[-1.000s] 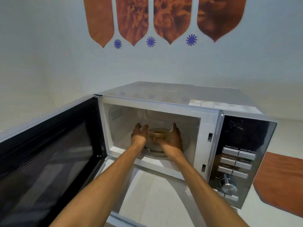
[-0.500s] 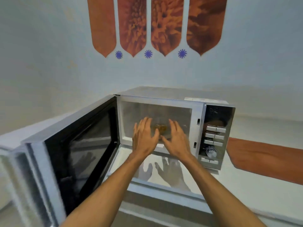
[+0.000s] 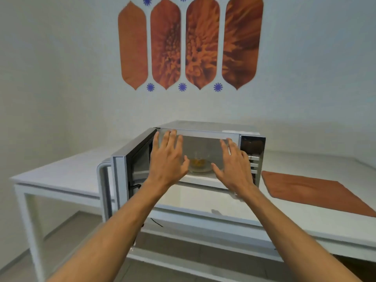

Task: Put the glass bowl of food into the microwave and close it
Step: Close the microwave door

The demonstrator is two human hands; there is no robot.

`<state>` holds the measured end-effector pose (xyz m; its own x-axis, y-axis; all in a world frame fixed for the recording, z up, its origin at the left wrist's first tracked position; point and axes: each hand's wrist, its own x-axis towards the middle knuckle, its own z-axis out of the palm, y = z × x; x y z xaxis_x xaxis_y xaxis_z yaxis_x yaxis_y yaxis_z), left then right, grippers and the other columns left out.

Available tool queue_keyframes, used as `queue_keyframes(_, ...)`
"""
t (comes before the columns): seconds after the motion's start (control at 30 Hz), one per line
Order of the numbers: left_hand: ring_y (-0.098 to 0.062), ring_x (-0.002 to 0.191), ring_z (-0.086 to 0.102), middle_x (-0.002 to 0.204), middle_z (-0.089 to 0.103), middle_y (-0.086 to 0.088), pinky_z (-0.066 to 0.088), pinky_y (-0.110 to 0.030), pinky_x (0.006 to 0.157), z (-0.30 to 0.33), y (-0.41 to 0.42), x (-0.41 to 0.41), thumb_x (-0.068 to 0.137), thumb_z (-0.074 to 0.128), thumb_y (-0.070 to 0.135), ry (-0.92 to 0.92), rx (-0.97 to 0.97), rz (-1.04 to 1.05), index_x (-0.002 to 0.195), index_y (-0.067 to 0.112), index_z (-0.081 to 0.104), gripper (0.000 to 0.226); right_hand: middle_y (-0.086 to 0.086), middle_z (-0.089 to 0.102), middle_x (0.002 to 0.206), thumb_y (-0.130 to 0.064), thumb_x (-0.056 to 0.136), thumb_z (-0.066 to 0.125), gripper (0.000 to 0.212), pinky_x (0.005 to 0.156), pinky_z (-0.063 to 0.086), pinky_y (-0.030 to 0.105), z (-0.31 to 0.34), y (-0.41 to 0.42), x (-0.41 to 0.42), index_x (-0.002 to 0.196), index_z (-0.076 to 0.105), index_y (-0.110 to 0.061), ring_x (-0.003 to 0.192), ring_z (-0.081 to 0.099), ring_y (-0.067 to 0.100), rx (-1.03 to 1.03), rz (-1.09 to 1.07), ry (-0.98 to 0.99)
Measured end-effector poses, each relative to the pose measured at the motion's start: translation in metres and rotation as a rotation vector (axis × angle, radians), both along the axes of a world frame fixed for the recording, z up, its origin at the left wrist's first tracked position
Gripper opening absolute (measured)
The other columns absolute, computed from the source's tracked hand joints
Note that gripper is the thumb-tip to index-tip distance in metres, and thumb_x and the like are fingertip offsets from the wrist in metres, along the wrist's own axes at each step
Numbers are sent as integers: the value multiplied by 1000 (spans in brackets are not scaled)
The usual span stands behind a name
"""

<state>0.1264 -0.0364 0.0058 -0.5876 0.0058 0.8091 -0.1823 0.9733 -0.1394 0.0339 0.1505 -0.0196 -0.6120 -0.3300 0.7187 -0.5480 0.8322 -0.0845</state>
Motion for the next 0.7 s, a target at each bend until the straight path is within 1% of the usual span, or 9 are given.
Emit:
queue_keyframes(0.17,-33,135,37,143,44,-19,11,-54,118,17,-11,31,81,49,48,-49,-1,124,137,5,40,71,17,26,156,-49,88,56,78,111,30,49,25,19,21,150,24,-12,141,30,32,17,-20,92)
queue_keyframes(0.3,-35,137,35,145,42,-21,13,-56,117,30,-24,49,85,44,54,-217,69,341,138,2,40,74,14,23,158,-49,88,57,78,112,27,50,37,31,30,150,23,-14,143,27,30,4,-12,94)
queue_keyframes(0.37,-34,131,43,140,48,-21,21,-54,114,37,-24,56,87,43,56,-327,101,476,134,2,46,72,14,23,158,-49,88,57,79,113,27,50,42,36,33,150,23,-14,143,27,30,-7,-7,100)
queue_keyframes(0.43,-30,112,56,123,61,-18,39,-46,100,41,-23,59,88,44,53,-395,112,539,119,6,59,58,14,24,157,-49,88,57,79,112,28,48,43,40,36,150,24,-14,143,28,30,-5,-13,109)
queue_keyframes(0.47,-28,103,59,114,64,-15,44,-41,90,42,-21,60,89,44,49,-407,111,538,107,8,64,50,14,25,157,-49,88,57,79,112,28,48,44,42,37,150,24,-14,143,28,30,-7,-14,111)
queue_keyframes(0.57,-22,80,57,91,67,-7,41,-31,69,46,-15,58,89,44,35,-413,169,448,79,11,62,32,13,24,158,-50,88,56,78,113,27,48,43,44,41,150,23,-15,143,28,29,-20,10,95)
queue_keyframes(0.6,-22,76,56,90,67,-7,40,-31,67,49,-14,58,88,43,33,-422,201,412,78,12,61,29,13,24,158,-50,88,56,78,113,27,48,42,43,41,150,23,-16,143,28,29,-25,20,91)
queue_keyframes(0.63,-24,79,56,95,67,-9,42,-32,68,53,-11,56,87,43,33,-440,235,370,84,12,61,28,12,25,158,-50,88,56,78,113,27,48,42,45,41,150,24,-16,143,29,29,-31,31,89)
queue_keyframes(0.7,-31,100,58,119,62,-14,45,-38,82,66,-6,51,89,41,37,-503,304,286,109,12,61,38,11,26,157,-51,88,55,77,113,27,48,43,46,42,149,25,-17,142,30,29,-58,68,83)
